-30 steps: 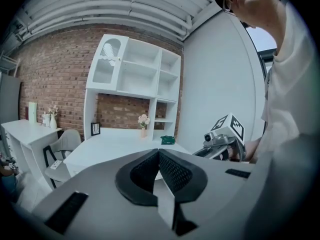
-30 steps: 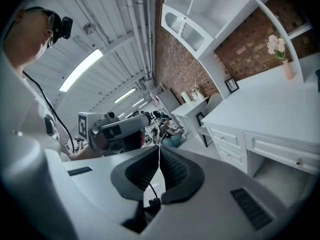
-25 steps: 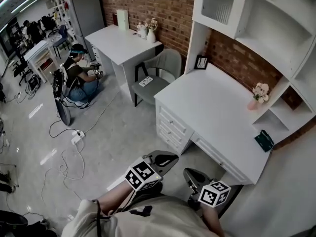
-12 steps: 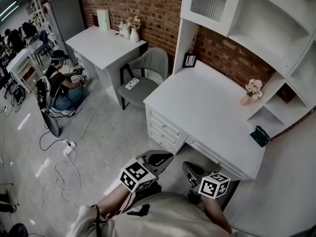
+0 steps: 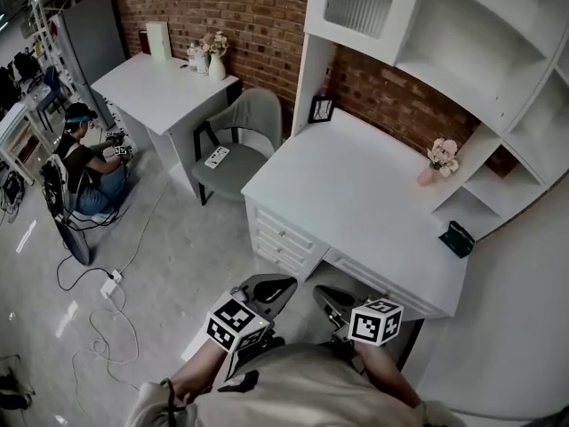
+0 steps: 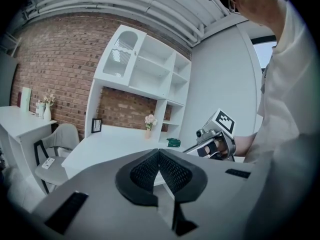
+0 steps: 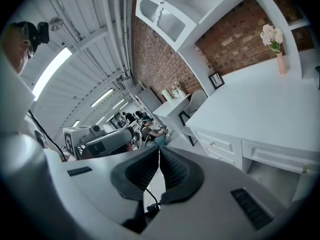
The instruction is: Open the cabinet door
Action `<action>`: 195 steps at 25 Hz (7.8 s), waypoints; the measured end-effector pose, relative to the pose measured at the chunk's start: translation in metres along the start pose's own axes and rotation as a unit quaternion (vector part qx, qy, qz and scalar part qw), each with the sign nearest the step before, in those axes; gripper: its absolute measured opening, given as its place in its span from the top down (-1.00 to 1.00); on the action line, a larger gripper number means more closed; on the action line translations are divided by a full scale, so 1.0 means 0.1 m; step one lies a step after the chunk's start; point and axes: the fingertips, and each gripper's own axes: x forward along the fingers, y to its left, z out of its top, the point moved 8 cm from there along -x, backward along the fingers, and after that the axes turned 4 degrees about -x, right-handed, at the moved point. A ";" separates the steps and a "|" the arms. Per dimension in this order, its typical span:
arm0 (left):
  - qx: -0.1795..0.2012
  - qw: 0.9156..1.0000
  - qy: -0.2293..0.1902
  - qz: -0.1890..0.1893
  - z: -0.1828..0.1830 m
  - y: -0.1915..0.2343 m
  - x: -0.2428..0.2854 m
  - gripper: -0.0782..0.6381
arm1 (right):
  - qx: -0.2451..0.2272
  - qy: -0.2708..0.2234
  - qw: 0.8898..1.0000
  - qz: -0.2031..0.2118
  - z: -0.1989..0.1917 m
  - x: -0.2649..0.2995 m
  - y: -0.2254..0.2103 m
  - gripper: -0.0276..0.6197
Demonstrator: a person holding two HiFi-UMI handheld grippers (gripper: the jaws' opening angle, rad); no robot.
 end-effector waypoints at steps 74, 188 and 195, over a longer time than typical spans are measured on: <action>-0.026 0.987 0.028 0.154 0.80 0.99 2.04 0.73 | -0.352 -0.270 0.887 -0.129 5.36 0.44 -1.96 0.36; -0.070 0.983 0.004 0.170 0.65 1.41 1.24 0.73 | -0.471 -0.212 0.856 -0.009 4.83 1.08 -0.85 0.30; -0.075 0.983 0.003 0.168 0.64 1.45 1.23 0.73 | -0.454 -0.196 0.869 0.009 4.78 1.13 -0.71 0.27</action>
